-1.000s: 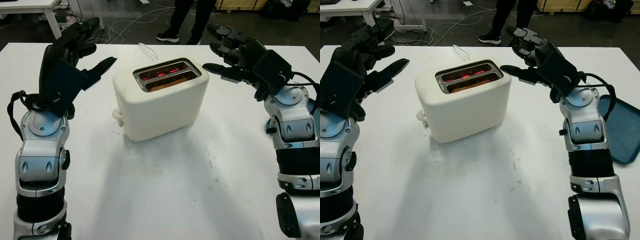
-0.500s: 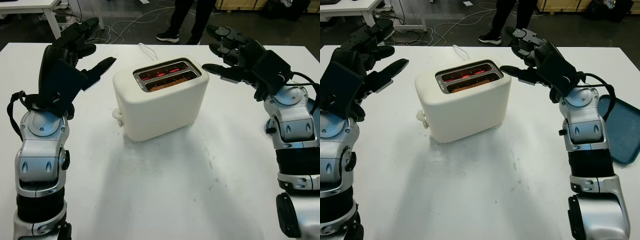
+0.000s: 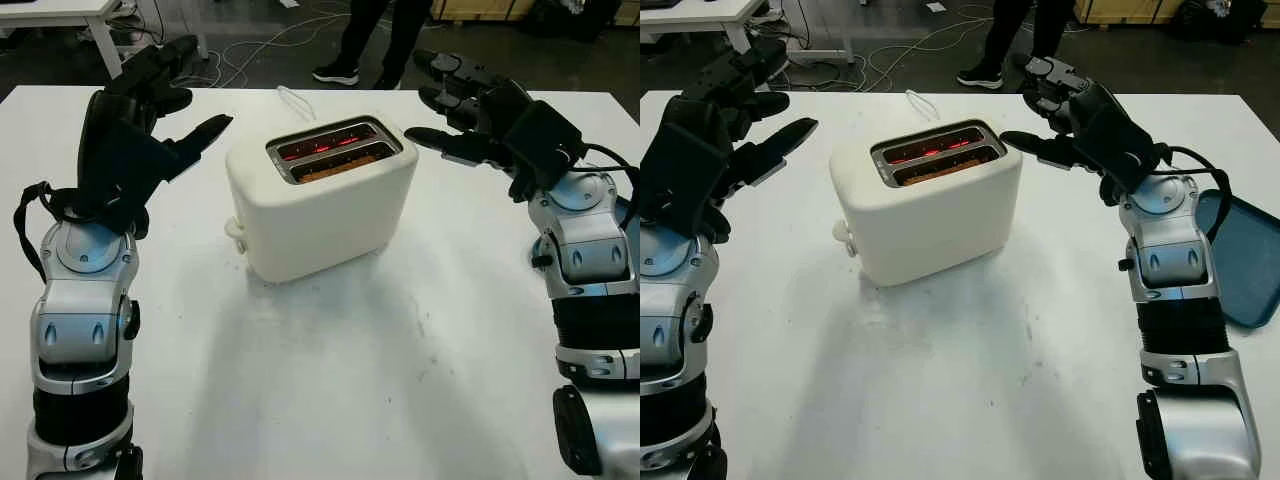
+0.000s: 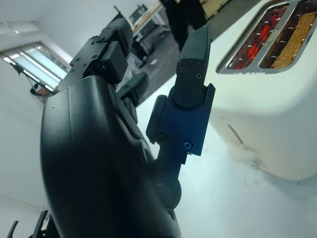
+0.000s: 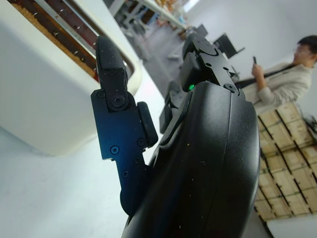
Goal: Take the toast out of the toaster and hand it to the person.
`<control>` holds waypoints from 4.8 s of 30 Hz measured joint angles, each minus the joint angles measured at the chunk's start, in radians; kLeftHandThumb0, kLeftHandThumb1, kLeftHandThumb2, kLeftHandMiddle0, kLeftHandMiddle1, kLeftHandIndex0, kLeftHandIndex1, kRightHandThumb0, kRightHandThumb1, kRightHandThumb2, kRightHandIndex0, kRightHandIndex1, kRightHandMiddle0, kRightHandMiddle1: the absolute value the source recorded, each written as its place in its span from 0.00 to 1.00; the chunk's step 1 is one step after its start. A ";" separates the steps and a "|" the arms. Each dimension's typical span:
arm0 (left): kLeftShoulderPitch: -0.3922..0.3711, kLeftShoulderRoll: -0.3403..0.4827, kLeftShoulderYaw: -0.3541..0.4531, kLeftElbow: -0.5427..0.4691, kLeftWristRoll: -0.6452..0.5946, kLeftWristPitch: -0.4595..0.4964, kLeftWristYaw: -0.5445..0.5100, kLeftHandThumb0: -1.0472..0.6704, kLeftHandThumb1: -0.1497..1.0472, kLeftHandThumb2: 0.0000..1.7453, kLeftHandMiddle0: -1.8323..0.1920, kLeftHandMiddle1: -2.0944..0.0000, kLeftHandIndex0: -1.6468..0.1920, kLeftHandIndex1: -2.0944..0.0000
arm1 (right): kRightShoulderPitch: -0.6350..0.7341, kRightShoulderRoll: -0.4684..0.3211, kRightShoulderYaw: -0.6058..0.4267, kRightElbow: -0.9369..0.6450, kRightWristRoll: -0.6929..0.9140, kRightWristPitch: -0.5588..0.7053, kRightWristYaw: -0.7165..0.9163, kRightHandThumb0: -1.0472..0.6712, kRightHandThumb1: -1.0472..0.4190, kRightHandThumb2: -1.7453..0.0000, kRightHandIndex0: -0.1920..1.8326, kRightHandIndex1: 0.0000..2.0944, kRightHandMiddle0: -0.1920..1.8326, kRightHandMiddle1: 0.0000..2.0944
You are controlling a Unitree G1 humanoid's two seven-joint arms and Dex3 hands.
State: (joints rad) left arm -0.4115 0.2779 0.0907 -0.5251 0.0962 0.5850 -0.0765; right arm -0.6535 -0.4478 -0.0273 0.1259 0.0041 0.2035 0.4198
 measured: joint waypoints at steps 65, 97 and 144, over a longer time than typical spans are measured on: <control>0.002 0.000 0.001 0.009 0.008 -0.002 0.000 0.30 0.89 0.10 0.88 0.55 0.70 0.92 | -0.002 -0.001 0.002 -0.018 -0.018 0.022 0.004 0.32 0.09 0.96 0.22 0.00 0.23 0.00; 0.002 0.001 0.001 0.021 0.000 -0.003 -0.010 0.30 0.89 0.11 0.90 0.52 0.71 0.90 | -0.002 -0.001 0.004 -0.017 -0.020 0.022 0.004 0.33 0.09 0.96 0.23 0.01 0.23 0.00; 0.003 -0.001 0.003 0.015 0.005 -0.003 -0.009 0.31 0.89 0.10 0.89 0.55 0.73 0.88 | -0.056 -0.001 -0.001 0.063 0.013 -0.087 0.037 0.44 0.22 1.00 0.41 0.10 0.39 0.08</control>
State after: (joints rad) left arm -0.4087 0.2769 0.0936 -0.5098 0.1007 0.5823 -0.0859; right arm -0.7099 -0.4488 -0.0279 0.1884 0.0169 0.1161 0.4569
